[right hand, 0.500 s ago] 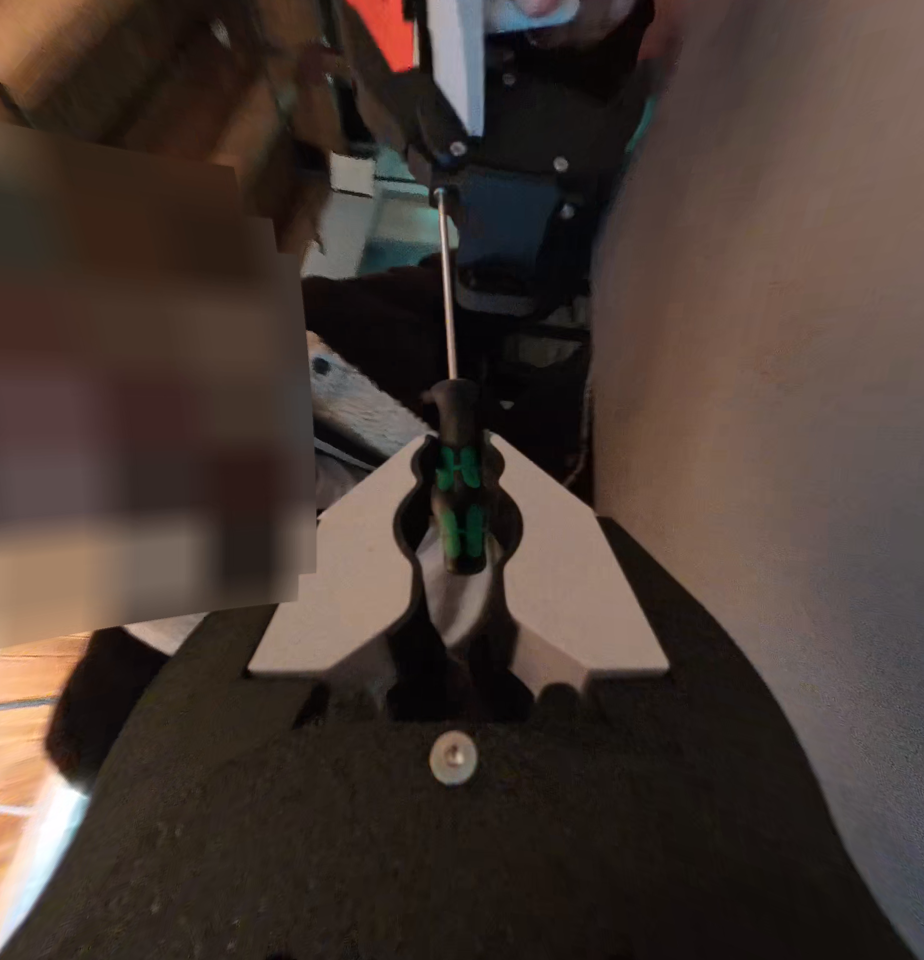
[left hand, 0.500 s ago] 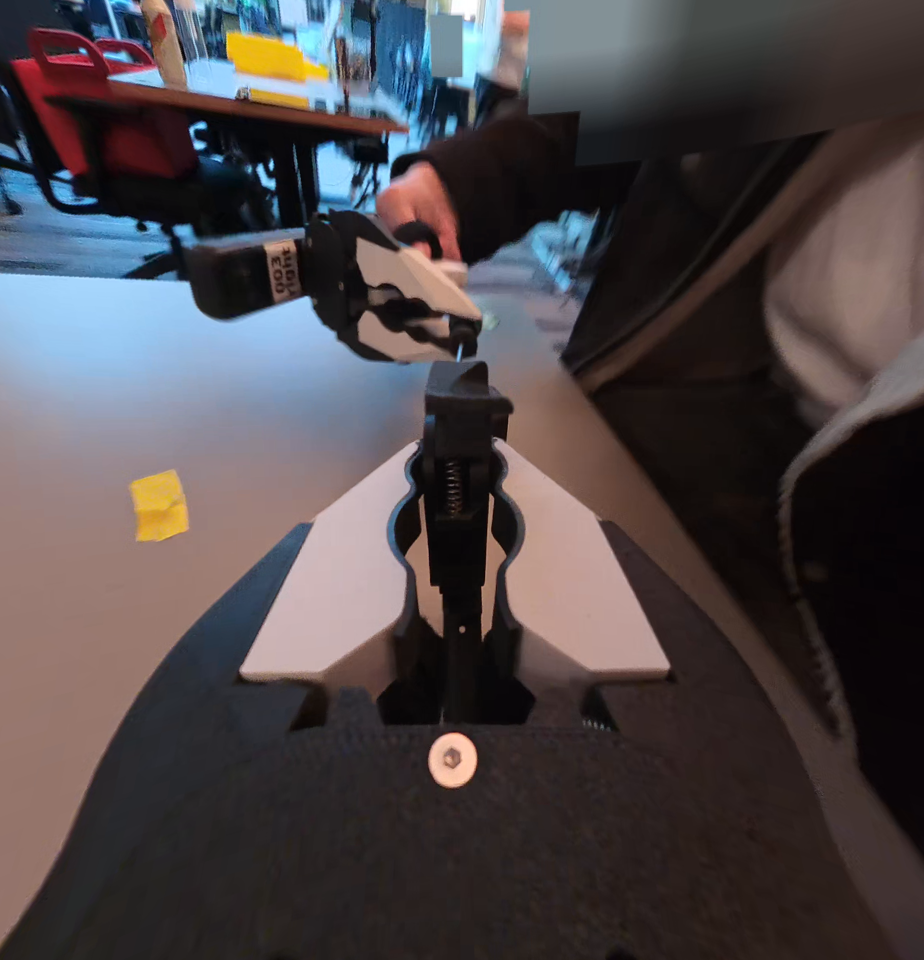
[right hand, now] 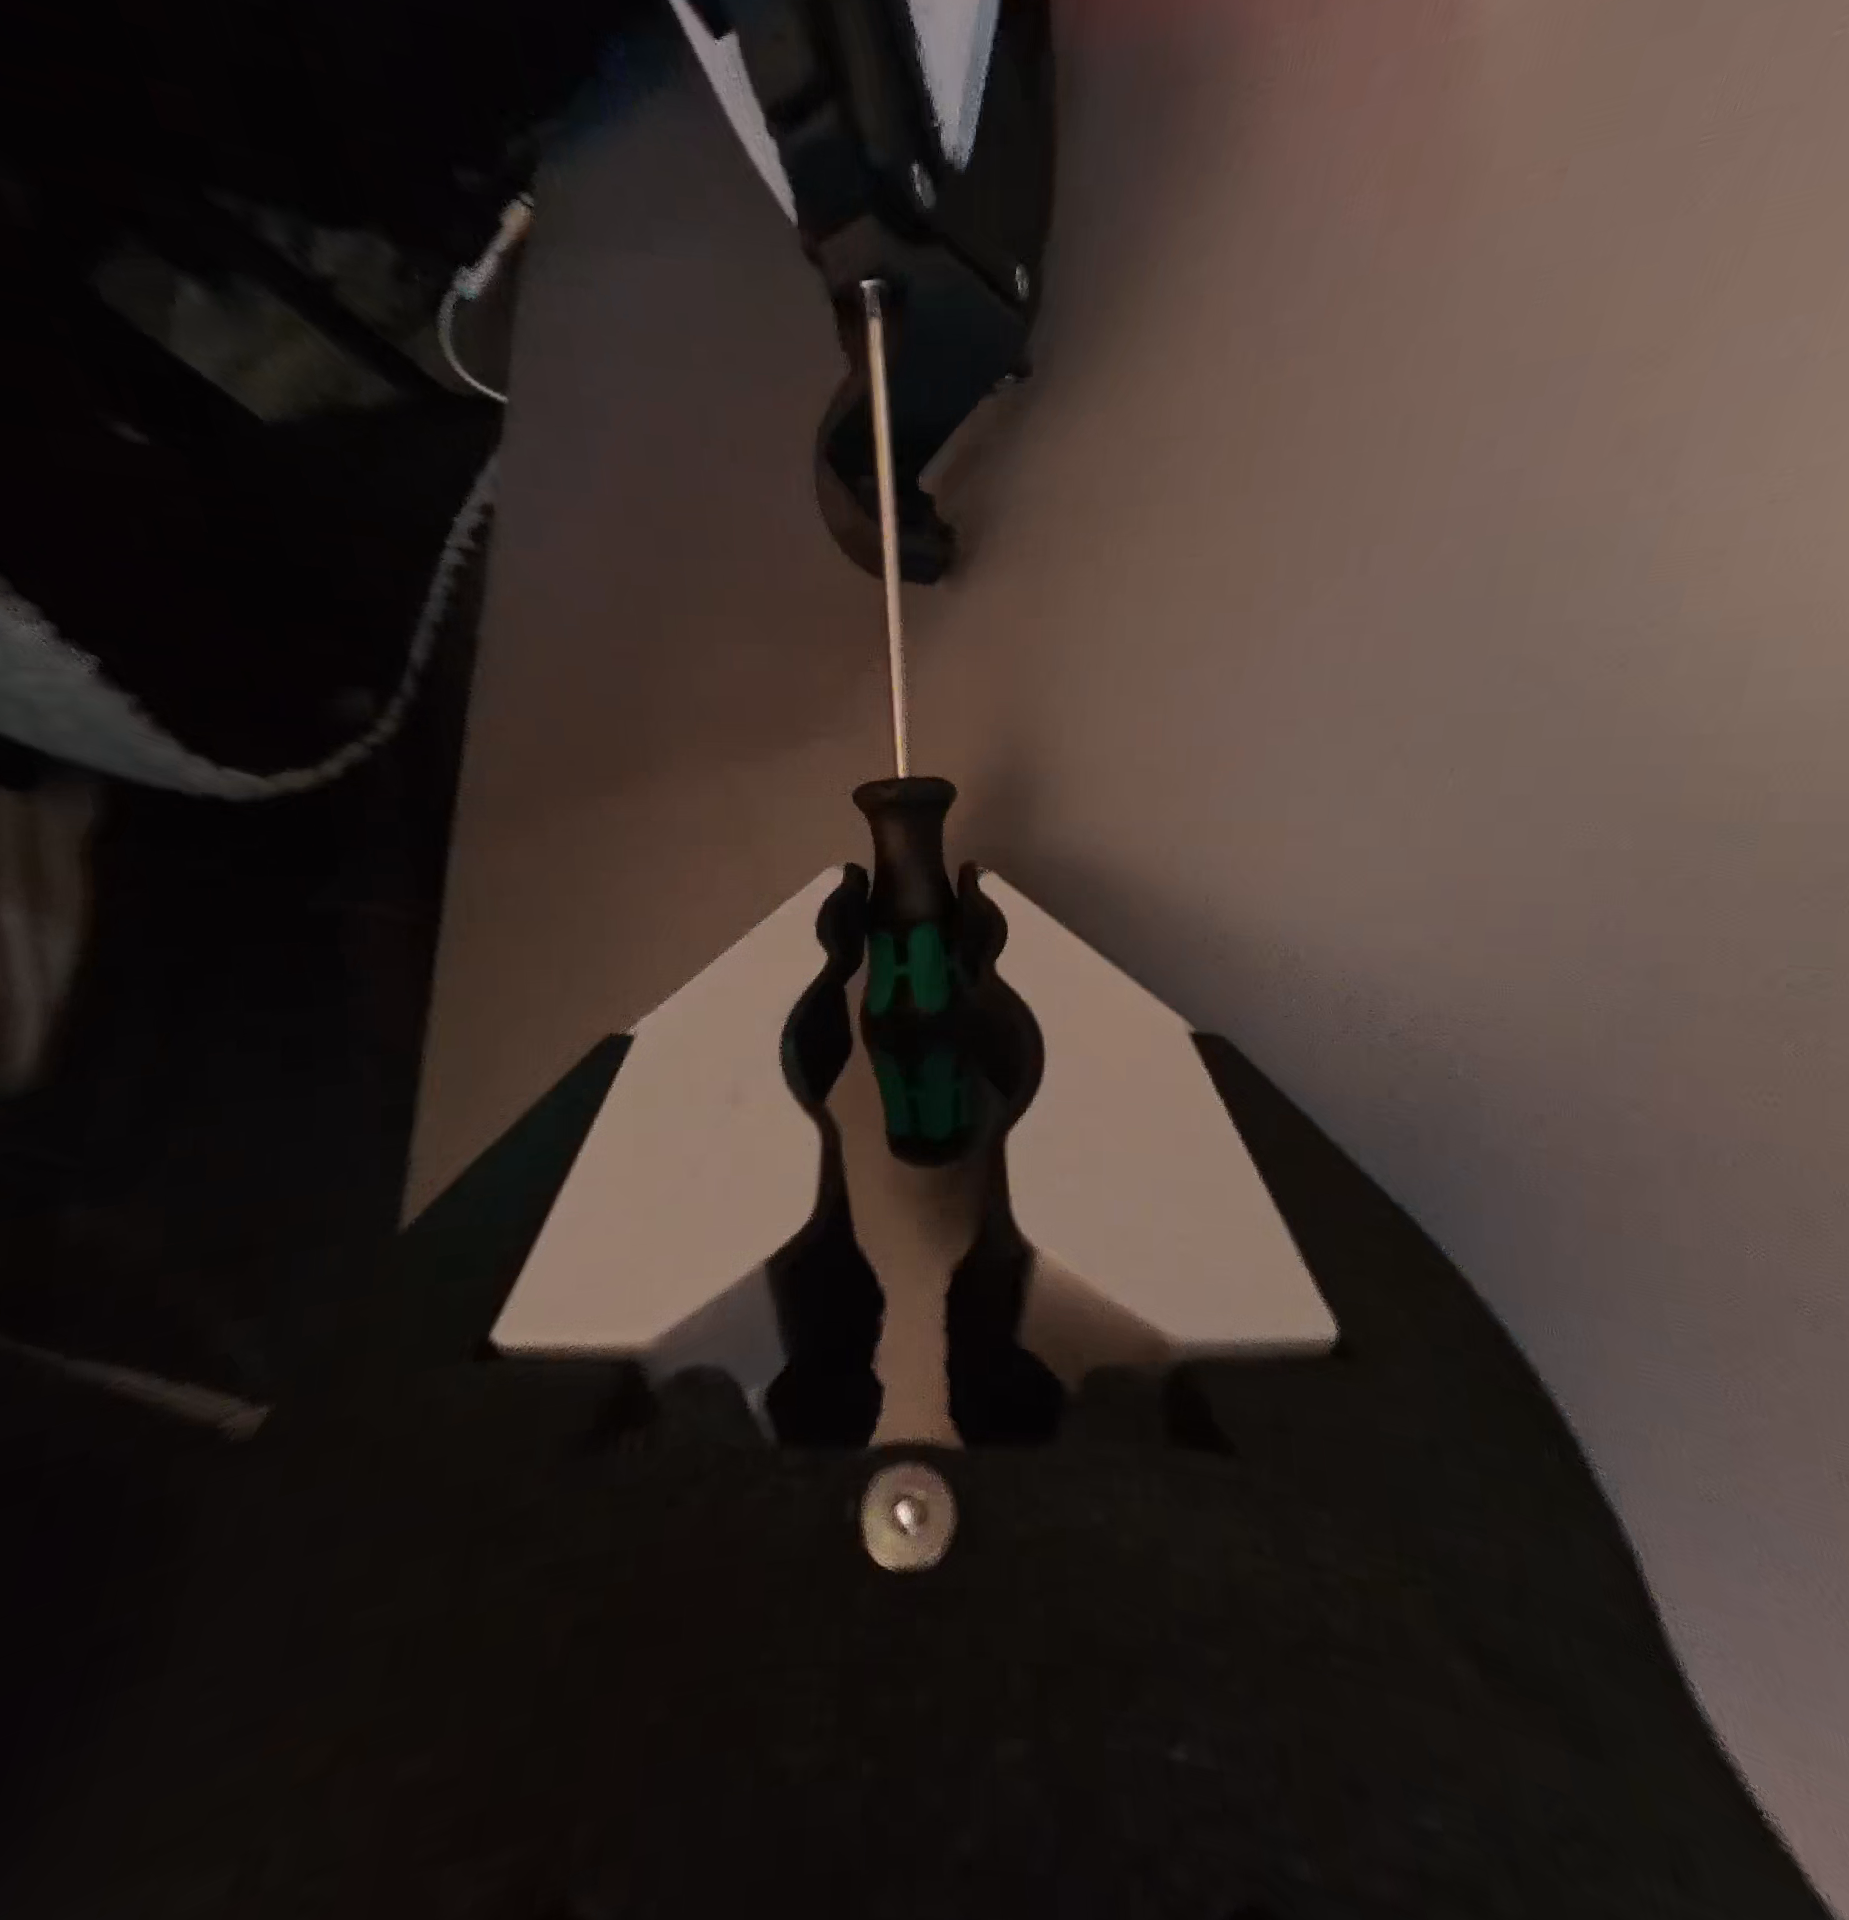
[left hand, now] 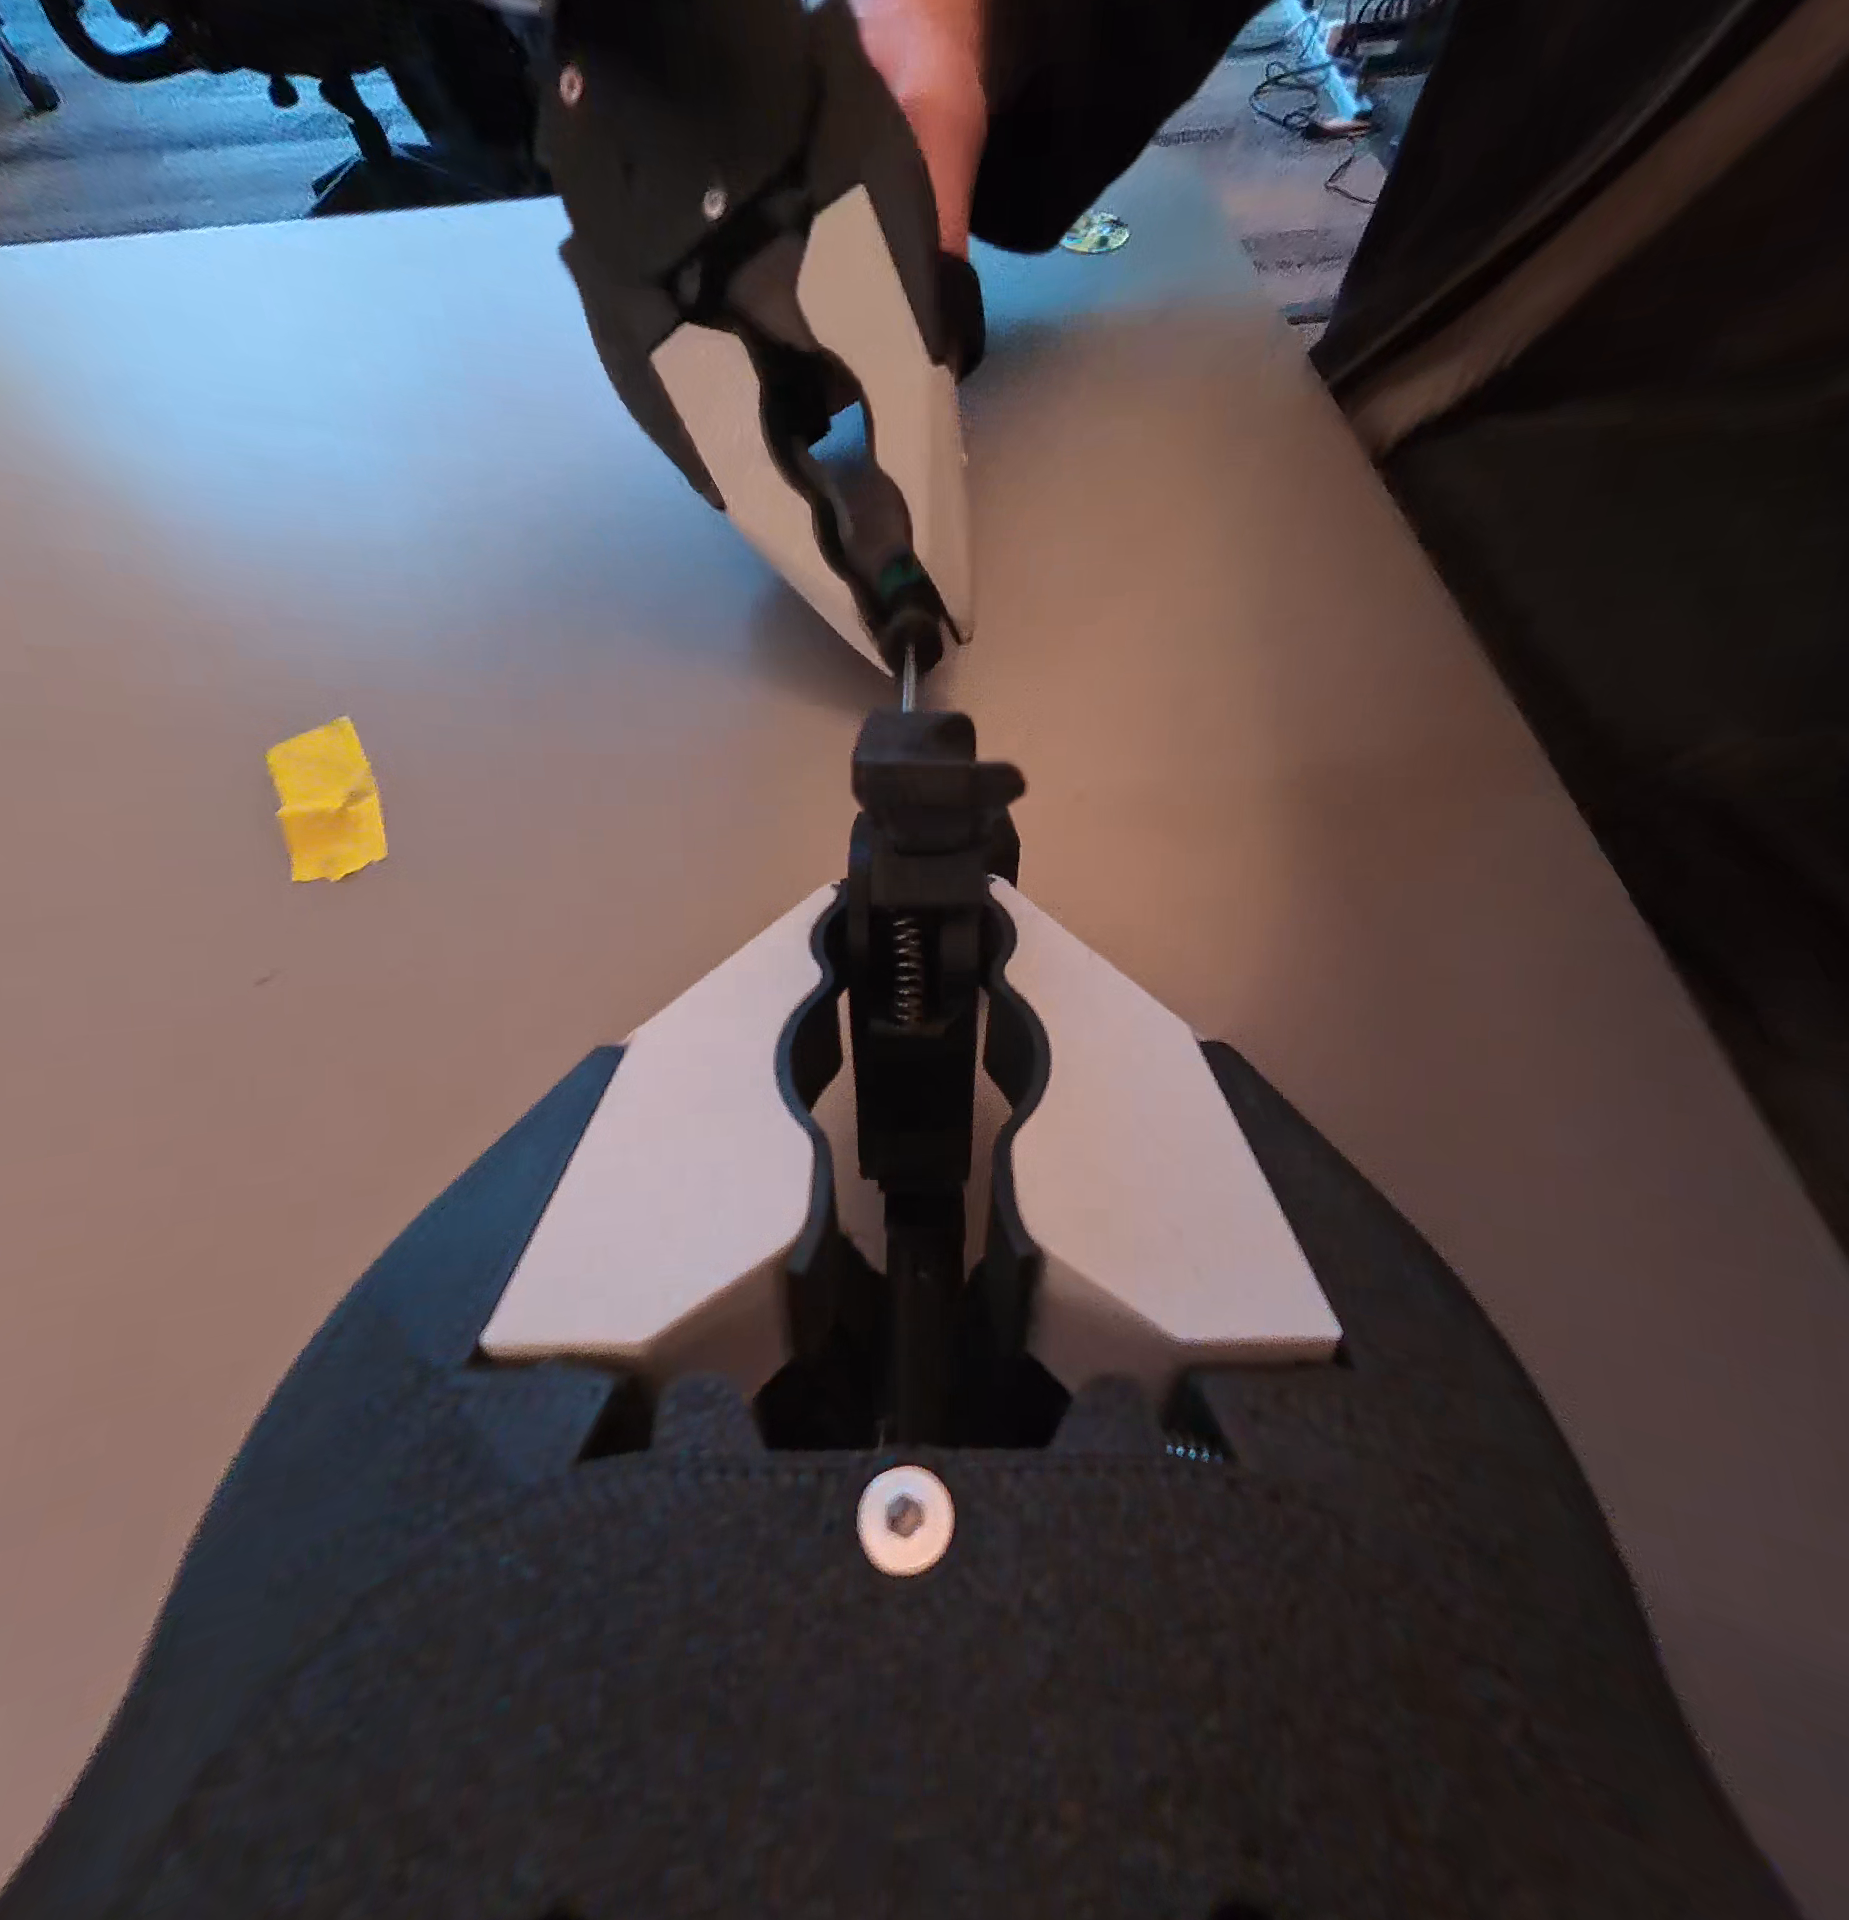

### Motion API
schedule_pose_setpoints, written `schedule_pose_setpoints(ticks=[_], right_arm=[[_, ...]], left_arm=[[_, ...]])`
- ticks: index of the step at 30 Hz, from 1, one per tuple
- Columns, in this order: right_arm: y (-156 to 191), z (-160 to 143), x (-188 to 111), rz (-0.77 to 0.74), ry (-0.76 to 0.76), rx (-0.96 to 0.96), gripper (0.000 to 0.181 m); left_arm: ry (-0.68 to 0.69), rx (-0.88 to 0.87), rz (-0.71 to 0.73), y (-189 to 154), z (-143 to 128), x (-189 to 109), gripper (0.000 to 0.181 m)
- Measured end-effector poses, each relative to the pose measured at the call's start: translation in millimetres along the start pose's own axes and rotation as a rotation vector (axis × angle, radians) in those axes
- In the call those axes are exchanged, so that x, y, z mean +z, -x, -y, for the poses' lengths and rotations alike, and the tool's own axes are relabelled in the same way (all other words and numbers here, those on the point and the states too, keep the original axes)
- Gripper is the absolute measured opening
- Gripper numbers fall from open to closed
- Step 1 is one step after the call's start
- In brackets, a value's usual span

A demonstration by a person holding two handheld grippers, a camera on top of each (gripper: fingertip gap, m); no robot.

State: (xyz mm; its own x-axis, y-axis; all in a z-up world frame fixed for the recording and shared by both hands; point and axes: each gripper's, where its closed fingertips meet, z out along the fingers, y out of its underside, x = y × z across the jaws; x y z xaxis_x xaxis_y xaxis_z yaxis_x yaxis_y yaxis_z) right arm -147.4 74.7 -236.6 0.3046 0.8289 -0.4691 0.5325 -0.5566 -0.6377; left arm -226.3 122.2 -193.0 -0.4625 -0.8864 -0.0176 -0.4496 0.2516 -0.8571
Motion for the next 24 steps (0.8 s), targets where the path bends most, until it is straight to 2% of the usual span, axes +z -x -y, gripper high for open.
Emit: schedule_pose_setpoints(ticks=[3, 6, 9, 13, 15, 20, 22, 24], right_arm=[[-8.6, -1.7, -0.4, -0.124, 0.005, -0.090, 0.019], [-15.0, -2.3, -3.4, -0.315, -0.005, -0.233, 0.036], [-15.5, -2.2, -10.5, -0.577, -0.028, -0.380, 0.055], [-10.4, -0.1, -22.6, -0.976, 0.032, -0.647, 0.055], [-9.9, 3.5, -23.8, -1.120, 0.074, -0.797, 0.051], [-23.6, 0.5, -21.3, -1.234, 0.125, -0.792, 0.018], [-26.2, 1.0, -23.9, -1.269, 0.153, -0.801, 0.017], [-26.4, 0.3, -23.4, -1.223, 0.159, -0.792, 0.017]], left_arm=[[0.004, -0.008, -0.005, -3.3, 0.1, 3.5, 0.021], [-0.008, -0.034, -0.016, -3.0, 0.6, 2.7, 0.021], [-0.013, -0.068, -0.021, 1.8, 0.6, 5.5, 0.021], [-0.021, -0.118, -0.045, 0.2, 3.3, 6.7, 0.021], [-0.024, -0.132, -0.054, 0.6, 4.6, 7.7, 0.021], [-0.023, -0.141, -0.054, 0.5, 5.4, 9.3, 0.021], [-0.019, -0.137, -0.049, 1.4, 5.3, 9.4, 0.021], [-0.021, -0.128, -0.049, 0.7, 5.5, 9.8, 0.021]])
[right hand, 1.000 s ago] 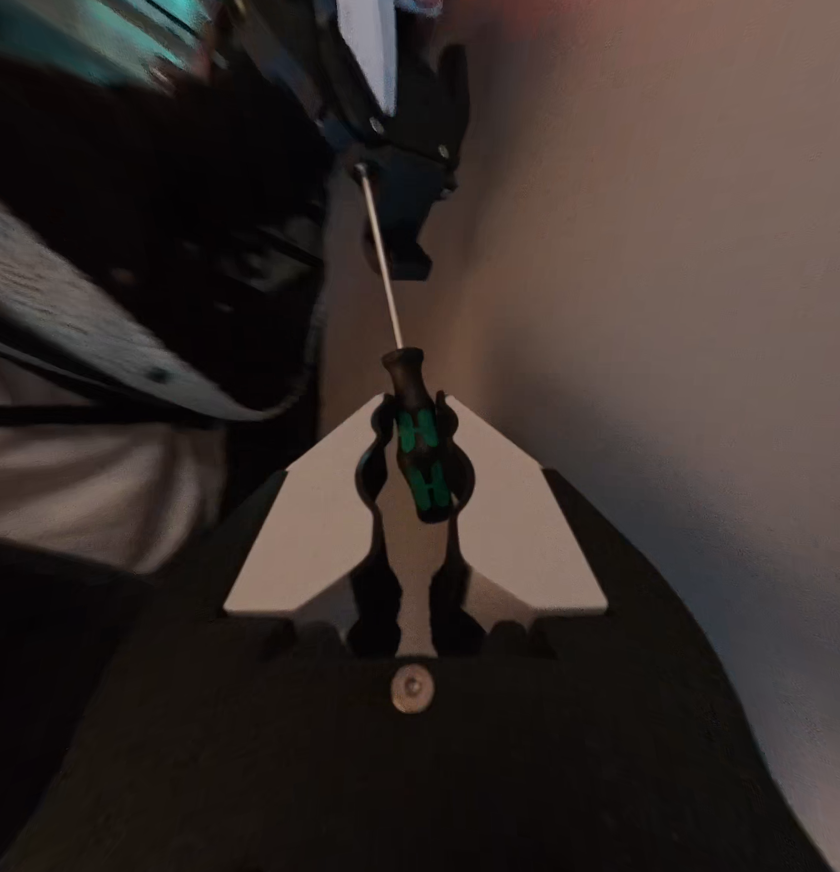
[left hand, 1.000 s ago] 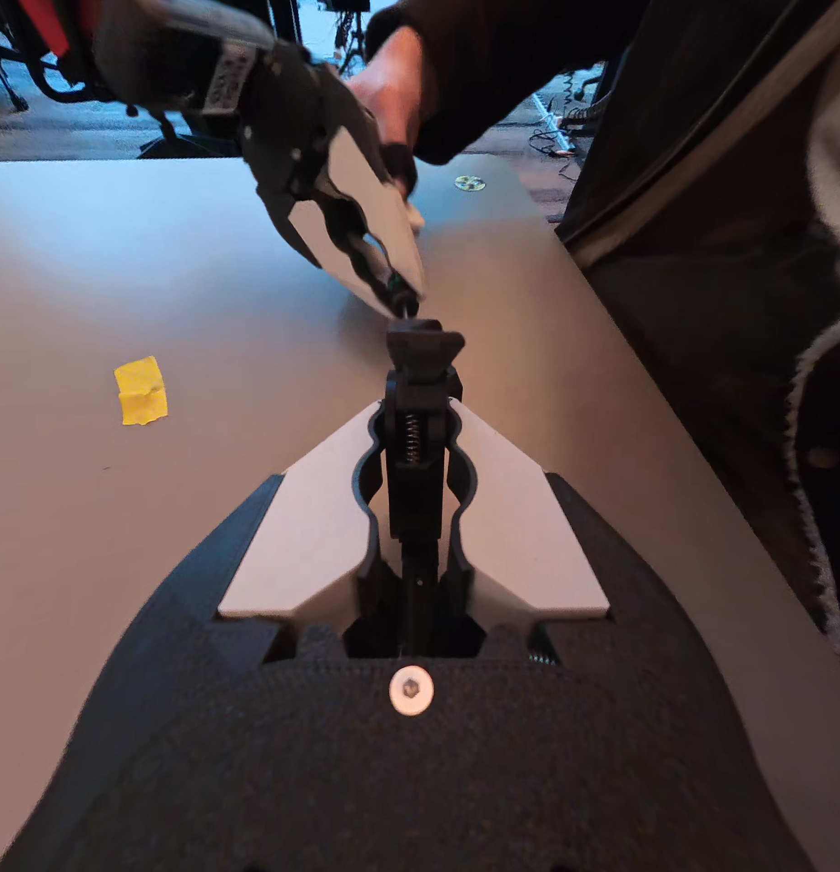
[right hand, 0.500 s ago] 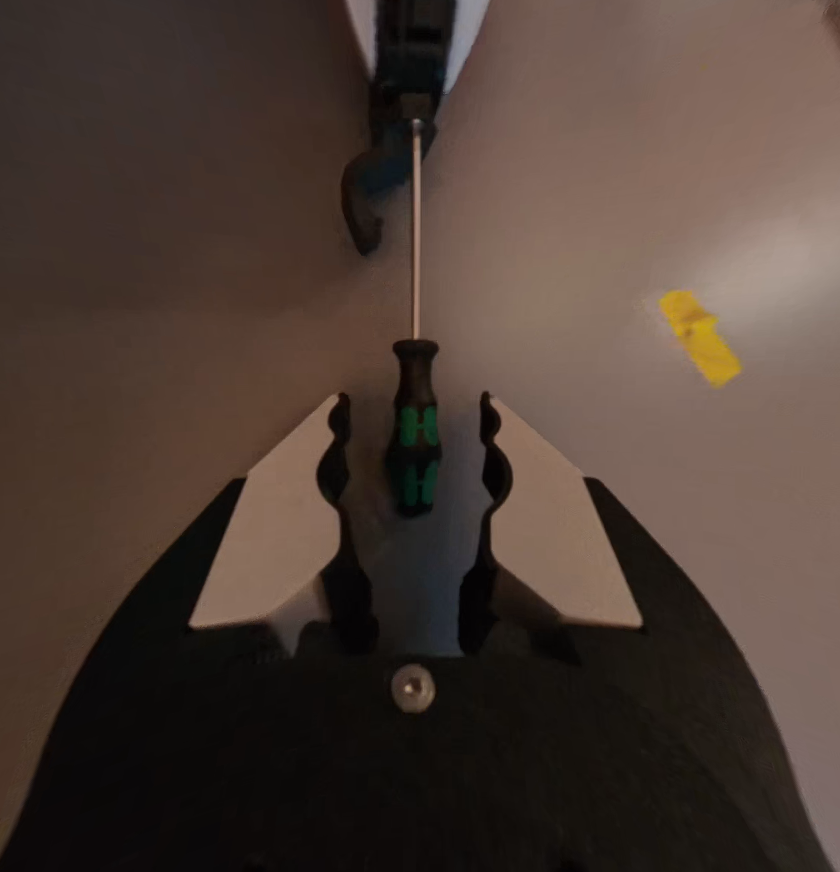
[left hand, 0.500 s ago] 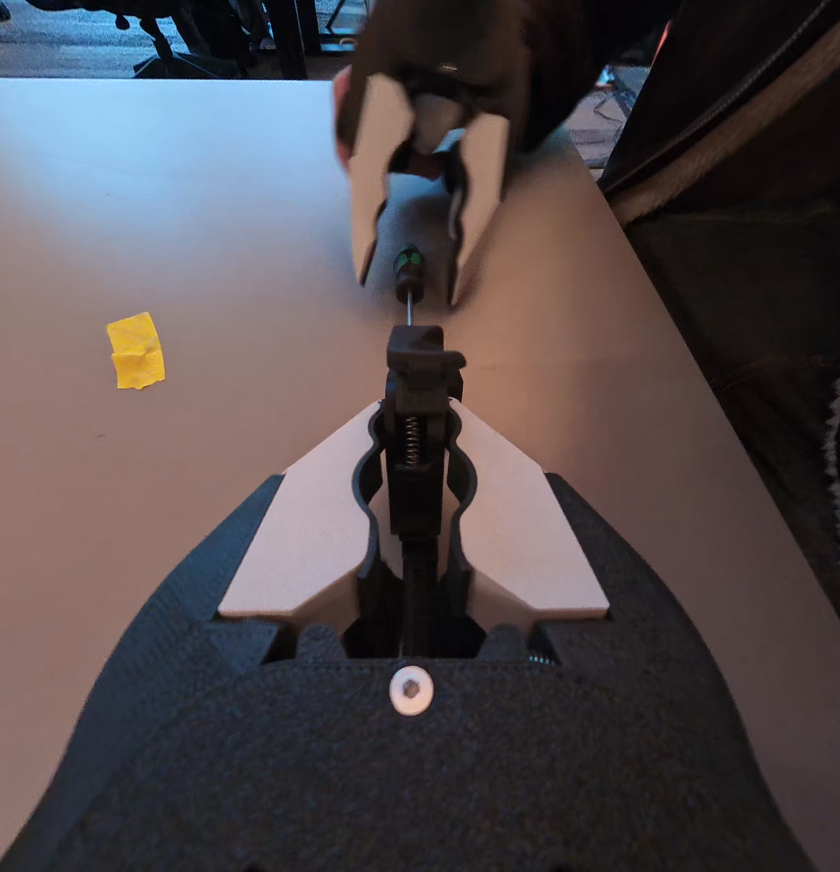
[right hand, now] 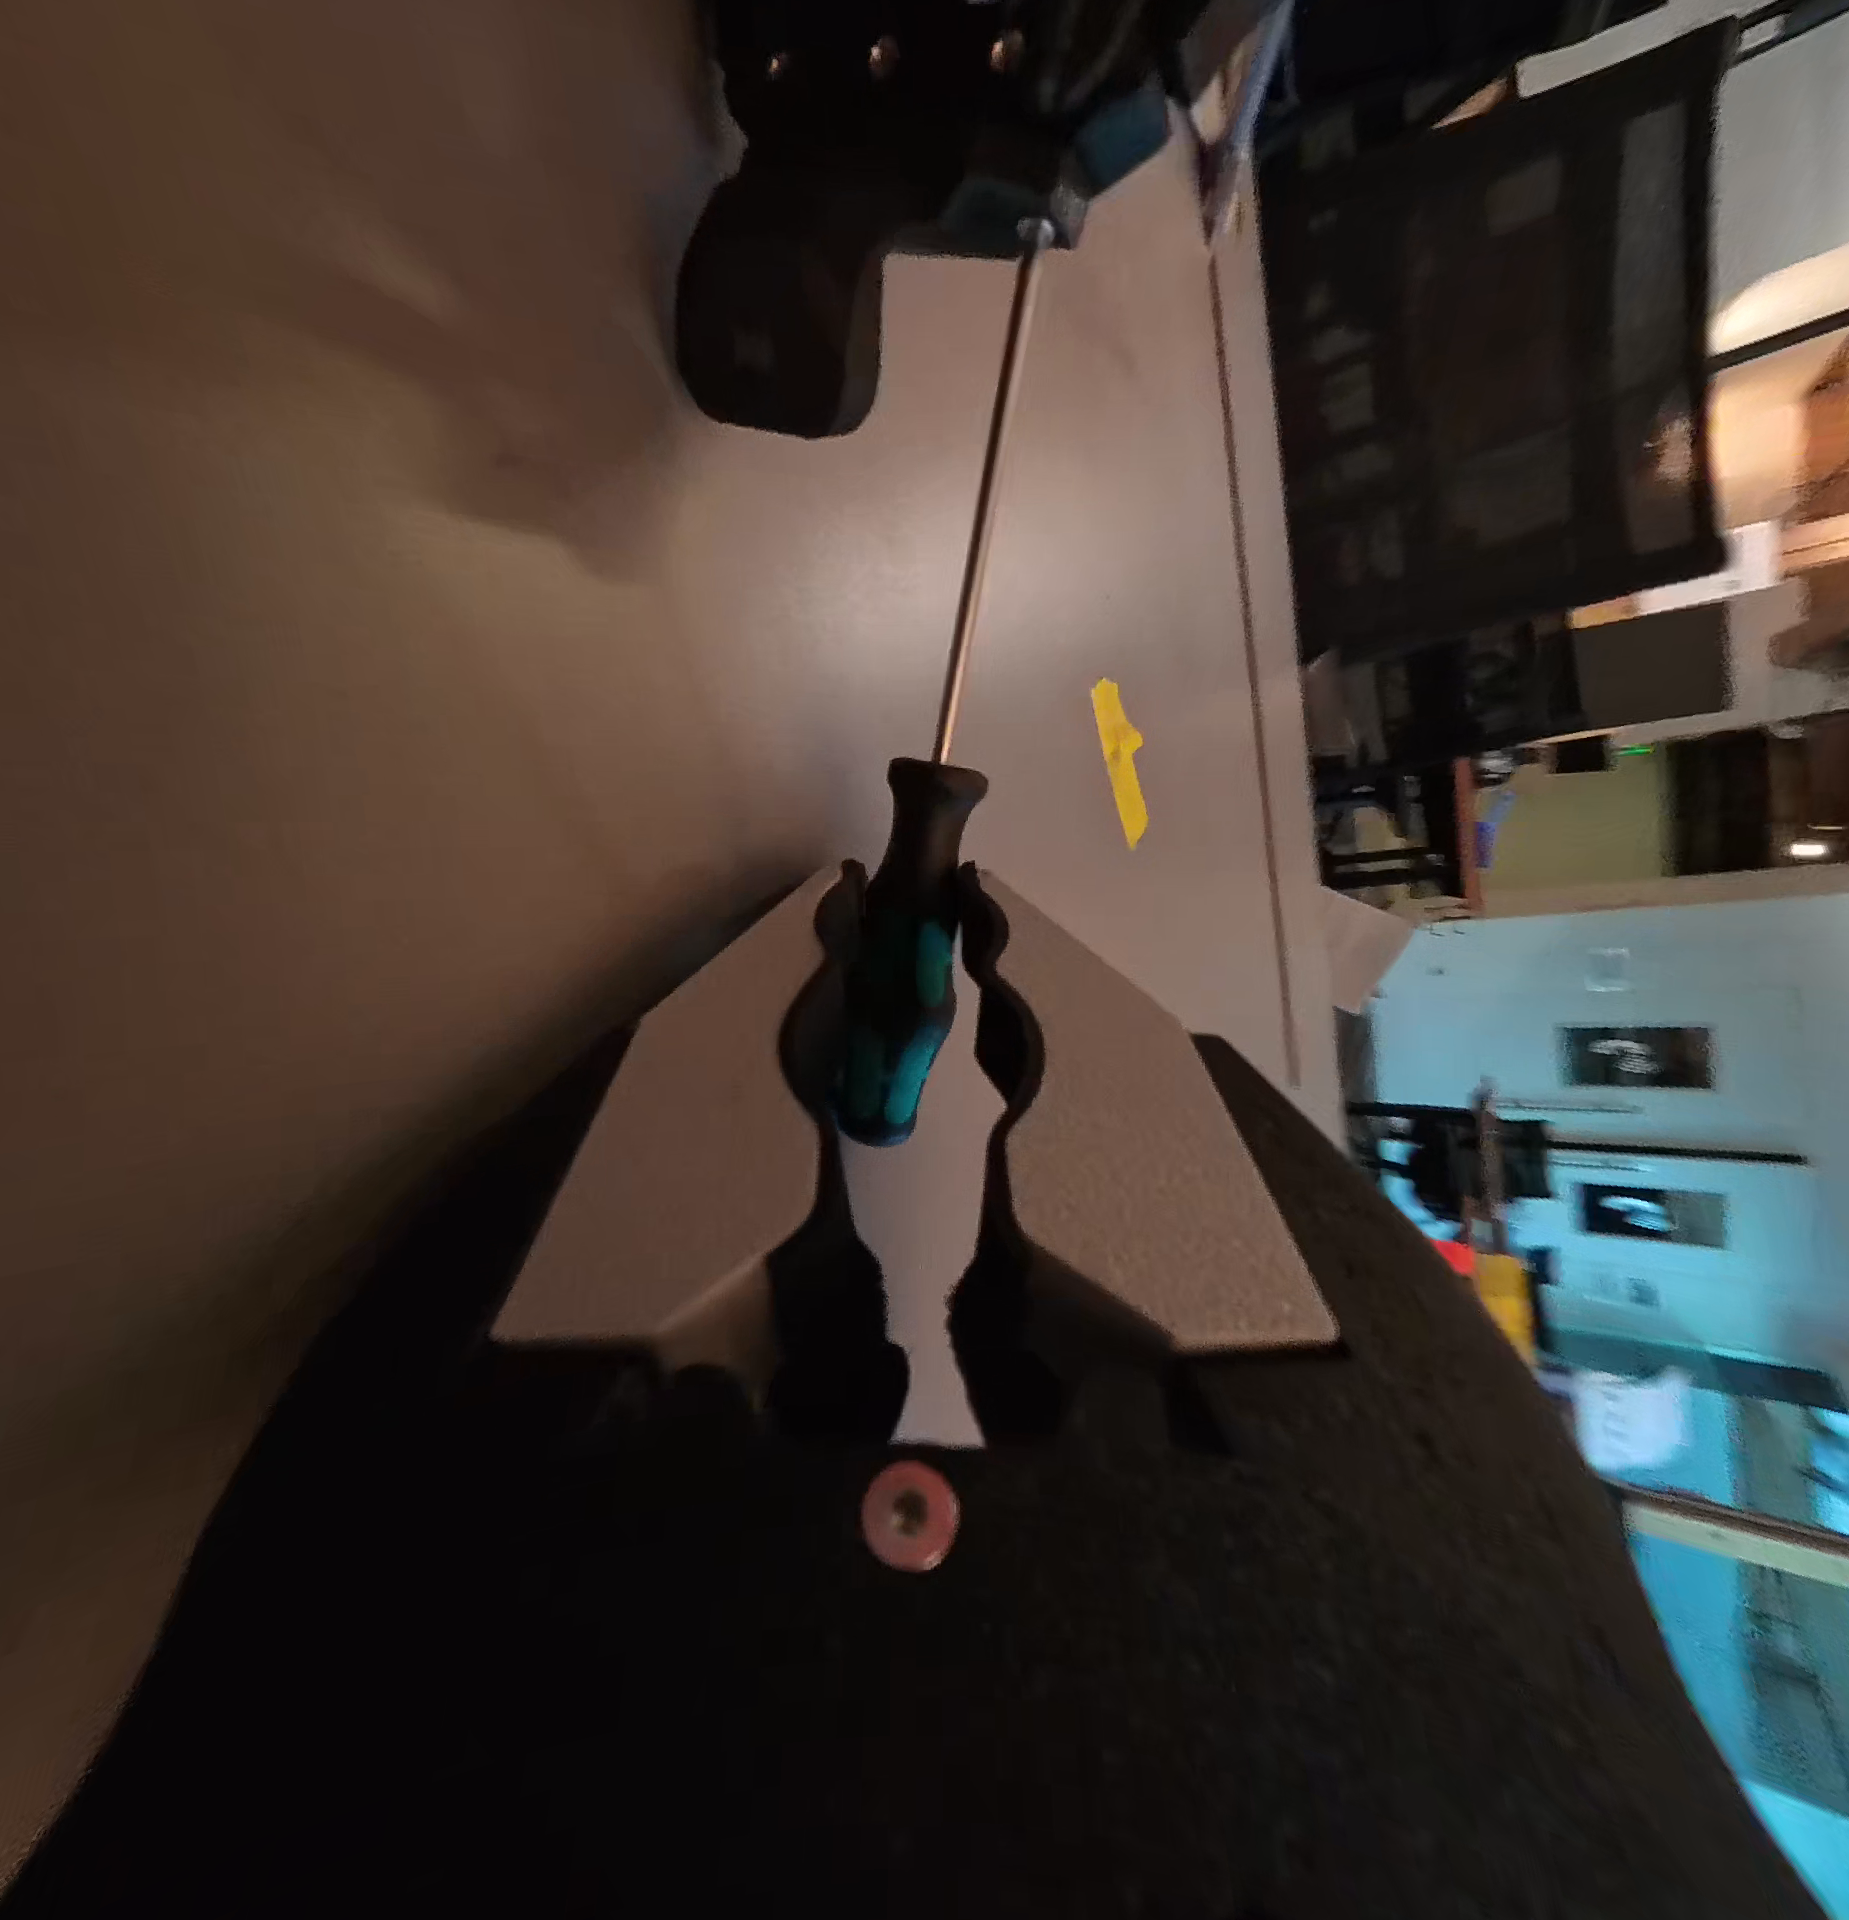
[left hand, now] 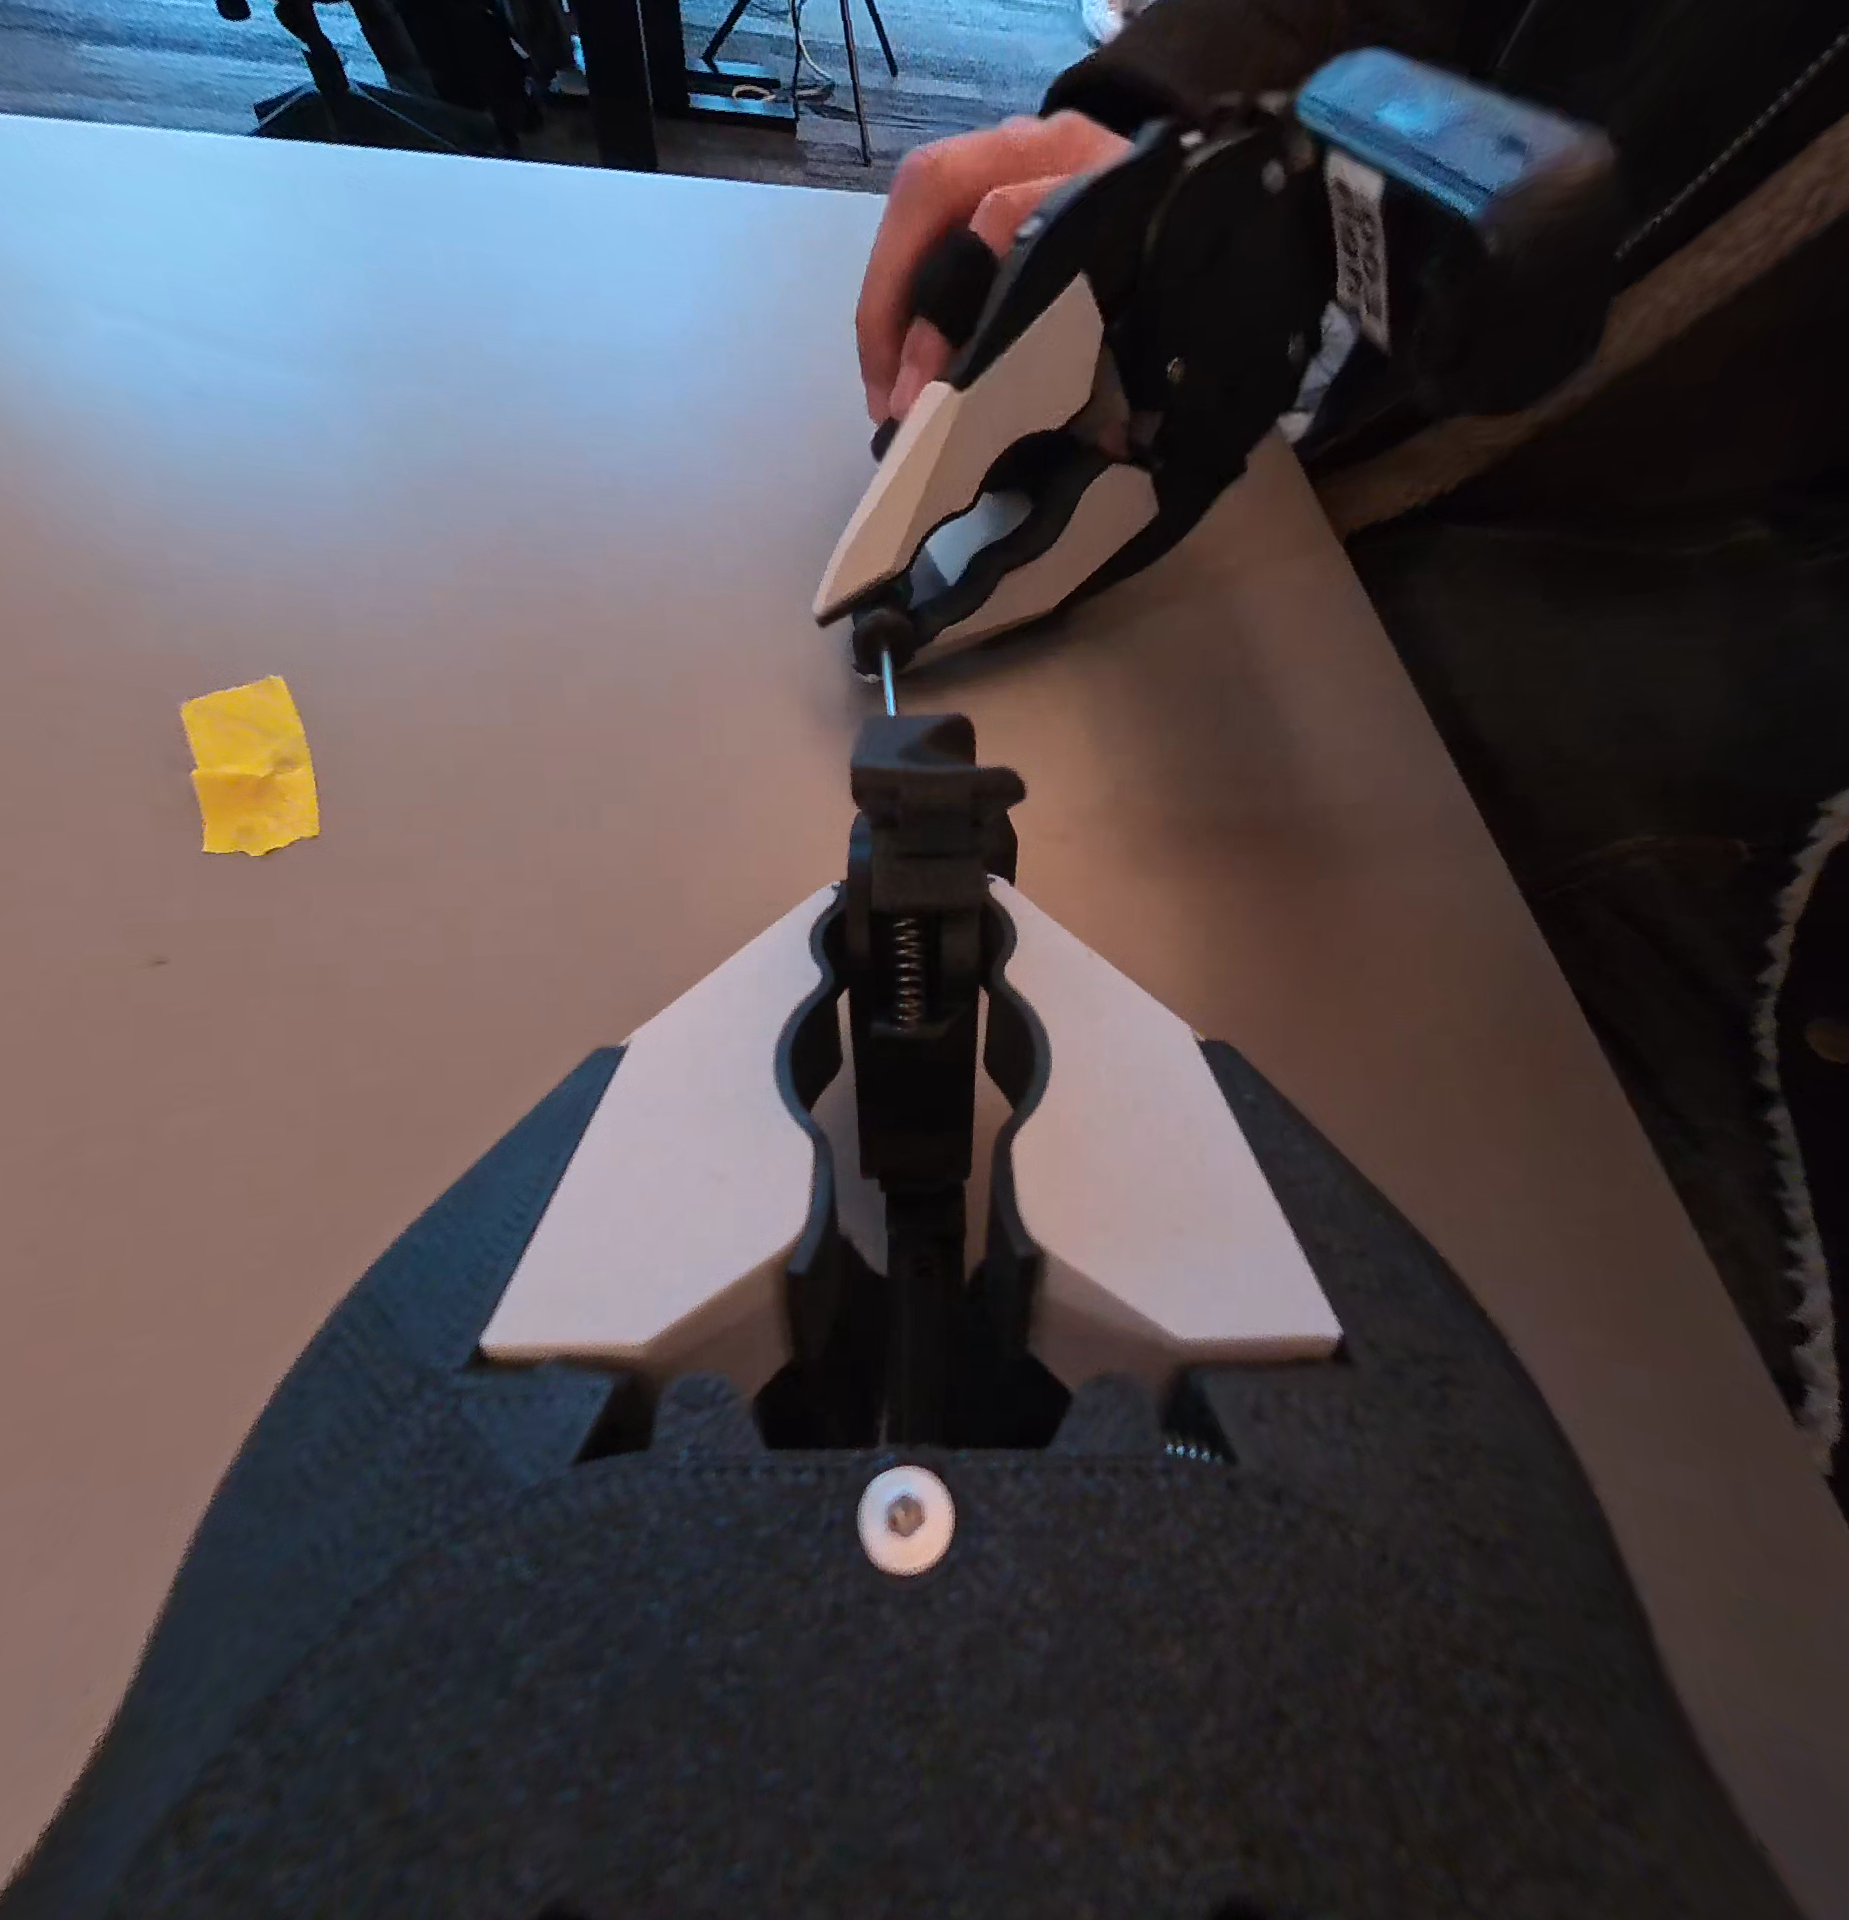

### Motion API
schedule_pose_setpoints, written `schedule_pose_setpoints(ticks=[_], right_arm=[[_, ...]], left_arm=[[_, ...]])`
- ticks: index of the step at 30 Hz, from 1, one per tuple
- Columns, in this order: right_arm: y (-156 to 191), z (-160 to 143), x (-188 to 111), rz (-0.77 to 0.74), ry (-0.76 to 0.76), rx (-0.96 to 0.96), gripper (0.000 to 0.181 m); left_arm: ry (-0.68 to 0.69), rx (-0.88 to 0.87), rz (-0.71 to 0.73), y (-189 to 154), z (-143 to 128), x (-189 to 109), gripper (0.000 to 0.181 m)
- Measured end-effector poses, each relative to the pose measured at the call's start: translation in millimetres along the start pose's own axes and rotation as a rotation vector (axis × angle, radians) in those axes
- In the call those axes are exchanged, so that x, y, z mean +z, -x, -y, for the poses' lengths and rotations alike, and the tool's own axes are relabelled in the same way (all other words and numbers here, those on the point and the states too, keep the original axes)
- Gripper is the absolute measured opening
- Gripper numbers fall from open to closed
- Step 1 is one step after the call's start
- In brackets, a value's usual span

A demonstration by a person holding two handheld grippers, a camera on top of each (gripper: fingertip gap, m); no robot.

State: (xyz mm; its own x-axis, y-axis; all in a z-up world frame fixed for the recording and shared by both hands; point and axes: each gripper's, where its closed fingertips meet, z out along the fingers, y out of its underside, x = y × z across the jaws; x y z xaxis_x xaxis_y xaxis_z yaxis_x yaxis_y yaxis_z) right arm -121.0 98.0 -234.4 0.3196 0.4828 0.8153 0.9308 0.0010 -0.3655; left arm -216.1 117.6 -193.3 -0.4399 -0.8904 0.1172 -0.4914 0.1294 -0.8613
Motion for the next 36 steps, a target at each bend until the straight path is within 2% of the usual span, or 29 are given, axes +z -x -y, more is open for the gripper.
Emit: schedule_pose_setpoints(ticks=[2, 5, 8, 11, 13, 15, 18, 20, 21, 26, 31, 33, 36], right_arm=[[2.9, 0.2, 0.2, 0.160, -0.019, 0.119, 0.016], [6.1, 5.7, -4.0, 0.517, -0.074, 0.413, 0.016], [15.5, 21.3, -22.0, 0.942, -0.139, 0.657, 0.016], [17.6, 31.5, -51.6, 1.367, -0.122, 0.789, 0.016], [1.3, 45.7, -82.6, 1.741, -0.139, 0.970, 0.016], [-14.7, 51.6, -100.3, 1.991, -0.163, 1.060, 0.016], [3.4, 45.8, -98.0, 1.995, -0.071, 0.994, 0.016], [5.8, 47.3, -101.0, 2.025, -0.070, 1.001, 0.016], [9.4, 45.7, -96.3, 1.991, -0.064, 1.004, 0.016], [25.2, 28.0, -49.6, 1.622, -0.071, 0.948, 0.016], [22.3, 22.8, -37.6, 1.388, -0.131, 0.880, 0.028], [18.4, 20.9, -33.9, 1.239, -0.171, 0.844, 0.046], [9.8, 15.4, -36.1, 0.941, -0.213, 0.731, 0.056]], left_arm=[[-0.008, 0.009, -0.004, -1.2, 0.7, 0.2, 0.021], [-0.053, 0.021, 0.003, -1.5, 8.5, -3.7, 0.021], [-0.091, 0.061, -0.013, -9.2, 18.8, -8.3, 0.021], [0.016, 0.173, 0.006, -18.4, 12.5, -5.0, 0.021], [0.032, 0.222, -0.001, -26.5, 16.2, -4.5, 0.021], [0.013, 0.252, 0.002, -32.1, 25.5, -3.6, 0.021], [0.049, 0.294, 0.027, -32.8, 24.5, -0.7, 0.022], [0.051, 0.299, 0.037, -31.0, 22.1, 0.4, 0.022], [0.056, 0.296, 0.049, -27.8, 19.5, 0.8, 0.022], [0.075, 0.257, 0.031, -24.4, 8.3, 7.8, 0.022], [0.094, 0.239, 0.030, -23.7, 6.6, 10.7, 0.022], [0.104, 0.235, 0.027, -24.0, 6.3, 12.5, 0.022], [0.109, 0.221, 0.023, -23.6, 6.4, 14.5, 0.021]])
